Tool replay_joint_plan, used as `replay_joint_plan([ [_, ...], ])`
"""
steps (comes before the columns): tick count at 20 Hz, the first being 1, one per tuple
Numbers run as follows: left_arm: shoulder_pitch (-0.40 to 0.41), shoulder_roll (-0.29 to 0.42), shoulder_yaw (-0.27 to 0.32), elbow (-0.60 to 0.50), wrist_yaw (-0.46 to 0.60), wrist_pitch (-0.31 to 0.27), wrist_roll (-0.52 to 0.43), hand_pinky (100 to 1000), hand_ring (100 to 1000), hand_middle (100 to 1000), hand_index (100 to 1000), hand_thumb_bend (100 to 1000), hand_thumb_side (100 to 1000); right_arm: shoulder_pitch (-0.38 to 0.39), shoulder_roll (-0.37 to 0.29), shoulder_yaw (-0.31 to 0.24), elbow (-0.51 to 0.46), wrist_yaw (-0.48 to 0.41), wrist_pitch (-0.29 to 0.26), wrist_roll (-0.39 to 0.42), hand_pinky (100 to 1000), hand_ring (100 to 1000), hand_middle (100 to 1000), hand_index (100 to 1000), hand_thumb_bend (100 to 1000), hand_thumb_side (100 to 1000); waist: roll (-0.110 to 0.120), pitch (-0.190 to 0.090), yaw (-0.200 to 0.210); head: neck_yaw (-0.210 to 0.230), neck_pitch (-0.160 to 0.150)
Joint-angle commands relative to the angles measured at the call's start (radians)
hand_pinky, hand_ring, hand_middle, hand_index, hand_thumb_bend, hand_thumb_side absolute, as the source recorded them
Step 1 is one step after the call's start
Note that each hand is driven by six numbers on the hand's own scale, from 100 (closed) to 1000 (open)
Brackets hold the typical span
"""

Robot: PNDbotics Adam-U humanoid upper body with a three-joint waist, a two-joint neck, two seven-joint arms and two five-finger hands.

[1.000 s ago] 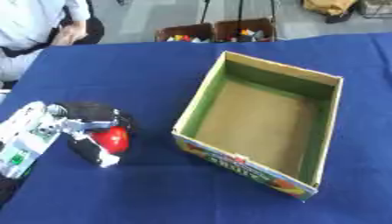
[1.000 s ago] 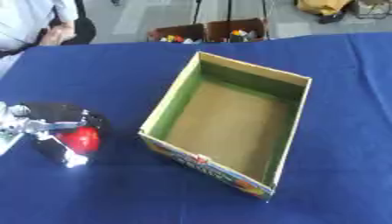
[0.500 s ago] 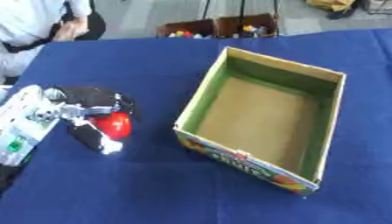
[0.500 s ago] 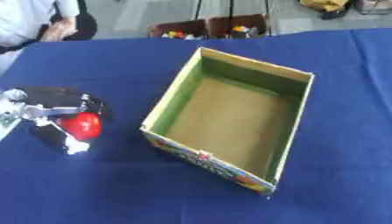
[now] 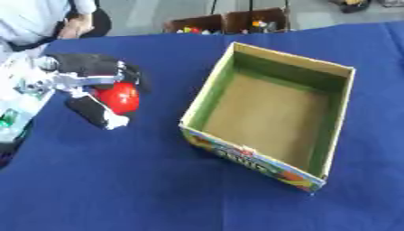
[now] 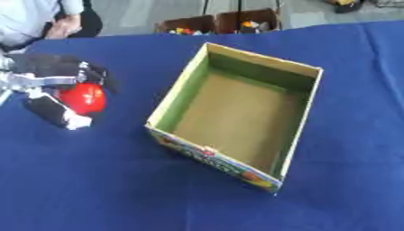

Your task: Pick up objects on the table and place them in the box.

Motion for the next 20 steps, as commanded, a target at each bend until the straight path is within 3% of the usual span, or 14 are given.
replay_joint_plan([
  [1, -0.039, 0.028, 0.027, -0.027, 0.038, -0.075, -0.083, 398, 713, 829, 865, 100, 474, -0.003, -0.031, -0.001, -0.012, -0.015, 0.002, 0.004, 750, 801, 636, 745, 100, 986, 0.016, -0.045, -0.003, 0.005, 0.011],
  [12, -0.188, -0.048, 0.044, 0.028, 0.129, -0.057, -0.072, 343, 678, 805, 863, 100, 458, -0.013, -0.041, 0.010, -0.012, -0.032, 0.004, 0.020, 750, 802, 636, 746, 100, 986, 0.047, -0.058, -0.051, 0.026, 0.018],
  [15, -0.229, -0.080, 0.049, 0.069, 0.126, -0.050, -0.022, 322, 664, 793, 873, 100, 433, -0.016, -0.043, 0.012, -0.012, -0.035, 0.002, 0.025, 751, 803, 636, 746, 100, 986, 0.054, -0.056, -0.060, 0.033, 0.020],
  [16, -0.241, -0.090, 0.047, 0.083, 0.124, -0.049, -0.002, 323, 667, 794, 874, 100, 488, -0.018, -0.043, 0.013, -0.012, -0.036, 0.002, 0.027, 751, 803, 636, 746, 100, 999, 0.056, -0.054, -0.063, 0.035, 0.021],
  [17, -0.251, -0.099, 0.044, 0.093, 0.118, -0.049, 0.016, 320, 664, 789, 874, 100, 438, -0.020, -0.043, 0.014, -0.012, -0.037, 0.002, 0.028, 751, 803, 636, 746, 100, 987, 0.058, -0.053, -0.066, 0.036, 0.023],
  [20, -0.273, -0.128, 0.026, 0.116, 0.089, -0.048, 0.062, 320, 665, 788, 876, 100, 435, -0.030, -0.044, 0.019, -0.012, -0.042, 0.001, 0.033, 751, 802, 636, 746, 100, 987, 0.065, -0.048, -0.081, 0.044, 0.024],
])
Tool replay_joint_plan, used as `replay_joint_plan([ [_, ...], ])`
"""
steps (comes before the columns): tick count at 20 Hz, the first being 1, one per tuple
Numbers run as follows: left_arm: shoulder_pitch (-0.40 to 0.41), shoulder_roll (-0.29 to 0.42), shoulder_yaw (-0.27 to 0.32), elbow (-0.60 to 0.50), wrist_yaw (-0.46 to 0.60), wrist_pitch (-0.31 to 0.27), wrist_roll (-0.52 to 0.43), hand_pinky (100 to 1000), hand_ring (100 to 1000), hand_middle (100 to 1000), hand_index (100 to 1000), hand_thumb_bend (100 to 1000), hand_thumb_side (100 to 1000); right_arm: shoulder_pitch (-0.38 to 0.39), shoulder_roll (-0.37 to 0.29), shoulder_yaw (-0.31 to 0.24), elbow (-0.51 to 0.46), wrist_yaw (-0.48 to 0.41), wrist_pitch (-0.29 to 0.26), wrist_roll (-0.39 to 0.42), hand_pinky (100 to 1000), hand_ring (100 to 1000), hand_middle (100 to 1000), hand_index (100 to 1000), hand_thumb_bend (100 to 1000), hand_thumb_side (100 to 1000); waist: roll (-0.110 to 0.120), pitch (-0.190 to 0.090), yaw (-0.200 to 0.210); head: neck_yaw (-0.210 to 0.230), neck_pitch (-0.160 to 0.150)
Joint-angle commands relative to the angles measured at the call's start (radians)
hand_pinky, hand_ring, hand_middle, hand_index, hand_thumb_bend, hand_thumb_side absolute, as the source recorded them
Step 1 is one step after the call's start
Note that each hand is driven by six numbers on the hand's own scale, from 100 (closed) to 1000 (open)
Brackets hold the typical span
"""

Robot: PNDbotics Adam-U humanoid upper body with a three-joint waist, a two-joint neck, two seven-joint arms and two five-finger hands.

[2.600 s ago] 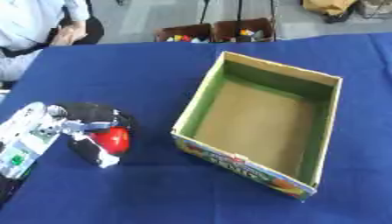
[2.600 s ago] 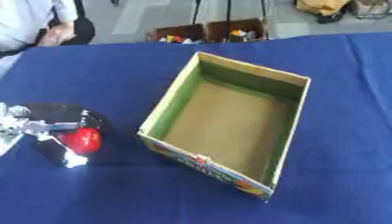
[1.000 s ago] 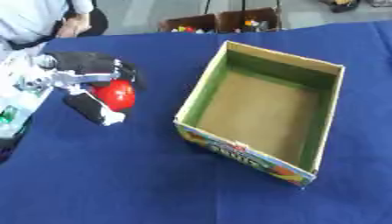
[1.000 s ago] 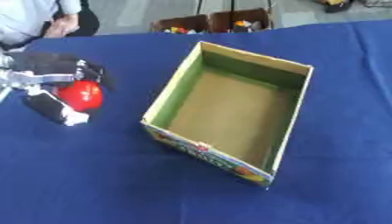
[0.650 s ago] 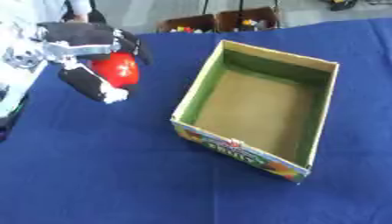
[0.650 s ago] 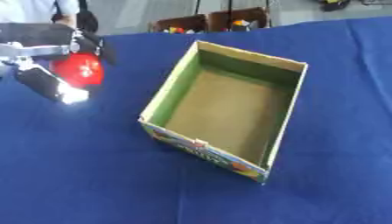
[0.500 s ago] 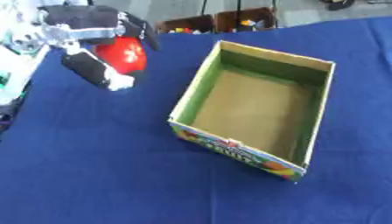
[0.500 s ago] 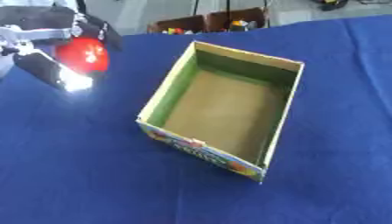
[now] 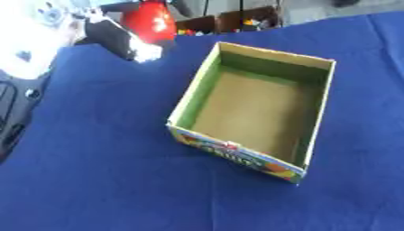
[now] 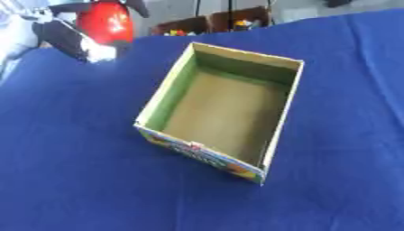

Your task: Pick up objects on the table and place them in the box.

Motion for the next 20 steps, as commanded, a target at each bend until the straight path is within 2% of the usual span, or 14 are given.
replay_joint_plan([
  [1, -0.034, -0.012, -0.008, 0.017, -0.025, -0.018, 0.027, 322, 667, 789, 876, 100, 432, -0.019, -0.029, 0.001, -0.012, -0.010, -0.003, 0.009, 752, 803, 636, 747, 100, 988, 0.012, -0.027, -0.009, 0.012, 0.008],
  [10, -0.072, -0.127, -0.048, 0.128, -0.131, -0.019, 0.097, 313, 658, 777, 871, 100, 422, -0.048, -0.022, 0.008, -0.012, -0.030, -0.003, 0.021, 752, 803, 636, 747, 100, 989, 0.025, -0.018, -0.059, 0.052, -0.002],
  [20, -0.079, -0.247, -0.095, 0.224, -0.312, -0.054, 0.148, 325, 665, 770, 870, 100, 430, -0.064, -0.008, 0.013, -0.012, -0.041, 0.001, 0.030, 755, 806, 635, 748, 100, 992, 0.027, -0.005, -0.080, 0.068, -0.018],
])
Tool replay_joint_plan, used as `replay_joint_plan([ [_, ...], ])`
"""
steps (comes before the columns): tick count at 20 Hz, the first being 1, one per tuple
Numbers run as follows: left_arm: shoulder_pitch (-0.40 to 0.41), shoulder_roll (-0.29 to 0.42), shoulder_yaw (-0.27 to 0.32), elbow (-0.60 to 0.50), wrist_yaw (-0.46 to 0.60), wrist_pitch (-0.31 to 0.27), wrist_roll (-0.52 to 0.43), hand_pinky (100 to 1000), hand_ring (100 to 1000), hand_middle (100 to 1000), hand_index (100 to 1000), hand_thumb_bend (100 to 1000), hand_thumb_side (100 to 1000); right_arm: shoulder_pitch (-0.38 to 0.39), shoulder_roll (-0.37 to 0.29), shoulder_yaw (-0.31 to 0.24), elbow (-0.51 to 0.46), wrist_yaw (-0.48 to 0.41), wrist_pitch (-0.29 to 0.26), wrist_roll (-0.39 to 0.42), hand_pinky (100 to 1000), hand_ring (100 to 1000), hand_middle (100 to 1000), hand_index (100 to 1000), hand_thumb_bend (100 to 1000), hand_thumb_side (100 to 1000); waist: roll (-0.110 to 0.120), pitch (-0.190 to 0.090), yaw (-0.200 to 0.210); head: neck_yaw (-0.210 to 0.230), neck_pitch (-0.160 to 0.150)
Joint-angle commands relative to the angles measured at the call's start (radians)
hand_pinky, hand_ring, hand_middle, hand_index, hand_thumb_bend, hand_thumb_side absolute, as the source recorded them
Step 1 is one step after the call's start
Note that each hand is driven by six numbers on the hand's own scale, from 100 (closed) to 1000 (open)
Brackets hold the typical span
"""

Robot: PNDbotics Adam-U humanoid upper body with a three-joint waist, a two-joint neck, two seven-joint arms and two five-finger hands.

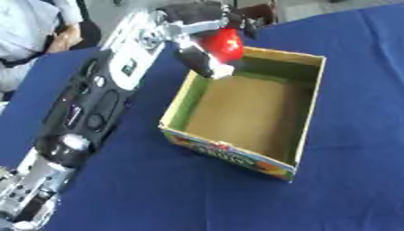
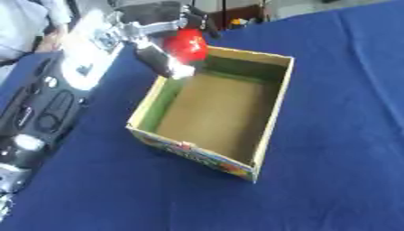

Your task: Pick up objects on the table and place them in the box.

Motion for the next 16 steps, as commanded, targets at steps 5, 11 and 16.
replay_joint_plan([
  [5, -0.002, -0.060, -0.013, 0.075, -0.142, -0.026, 0.038, 323, 664, 766, 870, 100, 429, -0.023, -0.007, 0.001, -0.012, -0.018, -0.005, 0.007, 754, 805, 636, 747, 100, 991, 0.001, -0.001, -0.007, 0.013, -0.026],
  [11, 0.012, -0.093, -0.024, 0.133, -0.179, -0.049, 0.058, 338, 674, 768, 874, 100, 425, -0.029, -0.001, 0.002, -0.012, -0.024, -0.005, 0.012, 755, 806, 635, 748, 100, 995, 0.000, 0.005, -0.010, 0.013, -0.035],
  [16, 0.022, -0.108, -0.040, 0.157, -0.167, -0.081, 0.019, 428, 749, 810, 929, 118, 555, -0.028, 0.002, 0.001, -0.012, -0.024, -0.004, 0.013, 756, 807, 635, 748, 100, 995, -0.002, 0.007, -0.009, 0.011, -0.032],
])
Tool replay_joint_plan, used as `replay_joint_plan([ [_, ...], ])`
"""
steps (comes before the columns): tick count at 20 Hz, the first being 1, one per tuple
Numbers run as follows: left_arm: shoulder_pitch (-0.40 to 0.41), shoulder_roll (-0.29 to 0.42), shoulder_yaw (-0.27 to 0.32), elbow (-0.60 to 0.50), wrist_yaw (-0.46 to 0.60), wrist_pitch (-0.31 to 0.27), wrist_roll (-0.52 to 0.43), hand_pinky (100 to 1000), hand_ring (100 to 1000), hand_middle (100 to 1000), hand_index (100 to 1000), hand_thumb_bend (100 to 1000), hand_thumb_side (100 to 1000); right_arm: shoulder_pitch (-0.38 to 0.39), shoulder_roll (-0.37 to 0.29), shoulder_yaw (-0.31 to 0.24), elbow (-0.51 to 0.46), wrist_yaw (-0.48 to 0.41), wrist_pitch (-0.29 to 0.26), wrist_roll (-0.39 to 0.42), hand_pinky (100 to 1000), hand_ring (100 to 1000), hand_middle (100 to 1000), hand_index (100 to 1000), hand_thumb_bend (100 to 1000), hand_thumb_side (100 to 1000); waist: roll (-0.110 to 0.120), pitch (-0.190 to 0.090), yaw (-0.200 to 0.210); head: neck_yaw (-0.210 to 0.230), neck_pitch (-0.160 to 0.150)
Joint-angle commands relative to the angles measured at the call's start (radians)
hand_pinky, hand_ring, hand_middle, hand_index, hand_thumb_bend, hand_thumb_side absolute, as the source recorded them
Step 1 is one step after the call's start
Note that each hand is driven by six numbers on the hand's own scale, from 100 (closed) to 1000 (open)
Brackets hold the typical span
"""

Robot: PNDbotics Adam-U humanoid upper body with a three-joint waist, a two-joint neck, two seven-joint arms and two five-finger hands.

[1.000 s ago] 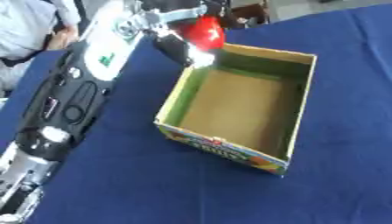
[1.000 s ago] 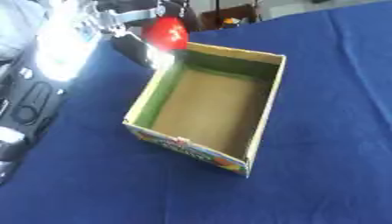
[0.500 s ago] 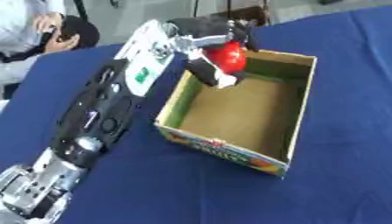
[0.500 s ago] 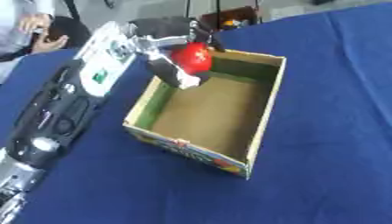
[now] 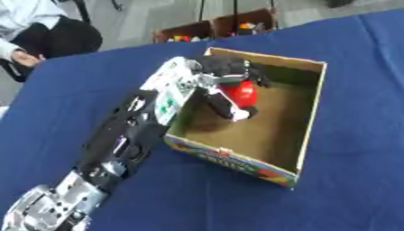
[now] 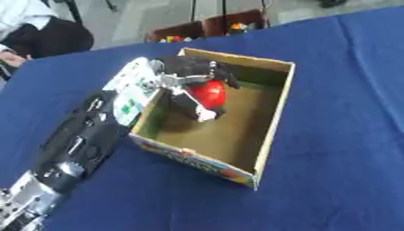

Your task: Pick up objects on the table and place them in the box.

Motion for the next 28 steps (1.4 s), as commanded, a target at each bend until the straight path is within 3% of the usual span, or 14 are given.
replay_joint_plan([
  [1, -0.011, 0.005, -0.004, -0.002, 0.010, -0.021, -0.027, 434, 753, 813, 932, 122, 563, -0.010, -0.008, -0.005, -0.012, -0.007, -0.003, 0.004, 756, 807, 635, 748, 100, 995, -0.003, -0.002, 0.002, 0.001, -0.007],
  [6, -0.004, -0.001, -0.012, -0.007, 0.013, -0.050, -0.067, 610, 876, 899, 1000, 232, 726, -0.009, -0.007, -0.005, -0.012, -0.007, -0.003, 0.003, 756, 807, 635, 748, 100, 996, -0.006, -0.001, 0.002, 0.001, -0.006],
  [9, -0.001, 0.002, -0.012, -0.018, 0.011, -0.066, -0.078, 713, 929, 940, 1000, 292, 776, -0.007, -0.006, -0.005, -0.012, -0.006, -0.003, 0.003, 756, 807, 635, 748, 100, 996, -0.008, -0.003, 0.006, 0.000, -0.005],
  [10, -0.001, 0.004, -0.010, -0.025, 0.009, -0.071, -0.078, 816, 978, 963, 1000, 320, 804, -0.006, -0.006, -0.005, -0.012, -0.006, -0.003, 0.003, 756, 808, 635, 748, 100, 997, -0.009, -0.004, 0.008, 0.000, -0.004],
  [11, -0.001, 0.007, -0.010, -0.033, 0.007, -0.076, -0.075, 859, 1000, 976, 1000, 345, 823, -0.005, -0.005, -0.006, -0.012, -0.006, -0.002, 0.003, 756, 808, 635, 748, 100, 997, -0.010, -0.005, 0.010, -0.001, -0.004],
  [13, 0.000, 0.011, -0.006, -0.050, 0.005, -0.084, -0.068, 996, 1000, 999, 1000, 436, 890, -0.004, -0.005, -0.006, -0.012, -0.006, -0.001, 0.003, 756, 807, 635, 748, 100, 997, -0.011, -0.008, 0.012, -0.001, -0.002],
  [15, 0.003, 0.017, 0.000, -0.068, 0.010, -0.094, -0.057, 1000, 1000, 1000, 1000, 576, 986, -0.002, -0.005, -0.006, -0.012, -0.006, -0.001, 0.002, 756, 807, 634, 747, 100, 996, -0.012, -0.011, 0.015, -0.003, -0.002],
  [17, 0.007, 0.024, 0.005, -0.087, 0.020, -0.101, -0.045, 1000, 1000, 1000, 1000, 615, 1000, 0.001, -0.006, -0.007, -0.012, -0.006, -0.001, 0.001, 755, 807, 634, 747, 100, 995, -0.015, -0.014, 0.021, -0.004, -0.001],
  [20, 0.016, 0.039, 0.020, -0.130, 0.051, -0.104, -0.010, 1000, 1000, 1000, 1000, 563, 1000, 0.005, -0.007, -0.010, -0.012, -0.005, 0.000, -0.001, 755, 805, 634, 746, 100, 999, -0.017, -0.018, 0.031, -0.009, 0.003],
  [24, 0.020, 0.091, 0.064, -0.276, 0.131, -0.095, 0.117, 1000, 1000, 999, 1000, 469, 1000, 0.010, -0.013, -0.016, -0.012, -0.005, -0.002, -0.013, 753, 804, 635, 744, 100, 992, -0.022, -0.024, 0.046, -0.022, 0.014],
  [28, 0.027, 0.161, 0.118, -0.426, 0.281, -0.038, 0.234, 1000, 1000, 965, 1000, 450, 1000, 0.016, -0.018, -0.020, -0.012, -0.001, -0.004, -0.020, 752, 802, 635, 744, 100, 989, -0.026, -0.028, 0.056, -0.035, 0.019],
])
